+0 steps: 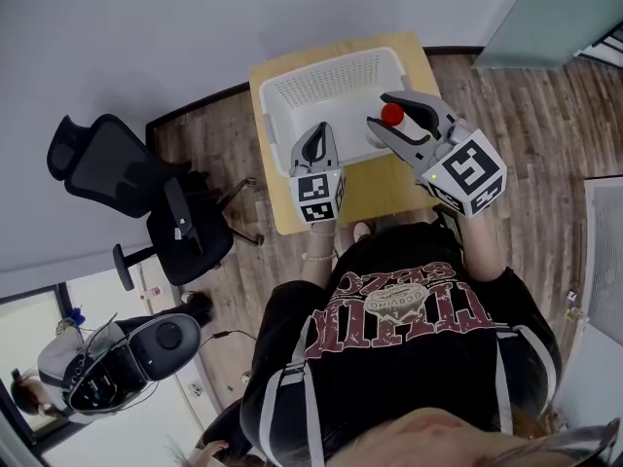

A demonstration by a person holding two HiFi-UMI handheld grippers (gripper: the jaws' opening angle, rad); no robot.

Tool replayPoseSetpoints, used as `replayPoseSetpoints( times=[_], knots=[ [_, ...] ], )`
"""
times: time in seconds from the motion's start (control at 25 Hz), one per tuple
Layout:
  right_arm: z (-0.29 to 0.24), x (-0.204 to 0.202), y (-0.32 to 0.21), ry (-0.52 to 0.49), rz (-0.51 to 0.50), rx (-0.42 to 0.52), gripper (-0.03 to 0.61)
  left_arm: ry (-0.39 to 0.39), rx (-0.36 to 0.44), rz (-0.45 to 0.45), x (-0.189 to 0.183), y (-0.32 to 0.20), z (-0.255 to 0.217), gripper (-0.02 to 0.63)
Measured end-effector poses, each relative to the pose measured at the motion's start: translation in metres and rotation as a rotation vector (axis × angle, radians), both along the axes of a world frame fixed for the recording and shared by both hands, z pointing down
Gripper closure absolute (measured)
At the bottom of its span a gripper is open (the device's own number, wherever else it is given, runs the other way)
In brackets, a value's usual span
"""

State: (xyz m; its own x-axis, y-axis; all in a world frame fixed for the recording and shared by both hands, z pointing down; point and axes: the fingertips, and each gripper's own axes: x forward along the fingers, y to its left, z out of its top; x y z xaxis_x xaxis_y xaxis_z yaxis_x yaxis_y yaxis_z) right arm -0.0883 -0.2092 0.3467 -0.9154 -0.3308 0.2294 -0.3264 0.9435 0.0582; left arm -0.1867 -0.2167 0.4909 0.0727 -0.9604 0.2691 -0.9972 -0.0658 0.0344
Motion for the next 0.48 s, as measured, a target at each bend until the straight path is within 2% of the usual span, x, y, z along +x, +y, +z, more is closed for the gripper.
replayPoseSetpoints(
  times=[0.48],
  knots=[
    [-0.014,0.022,0.022,-0.019,0.034,0.004,0.413,-0.022,-0.003,0.031,0.005,0.002,-0.002,0.568]
  ],
)
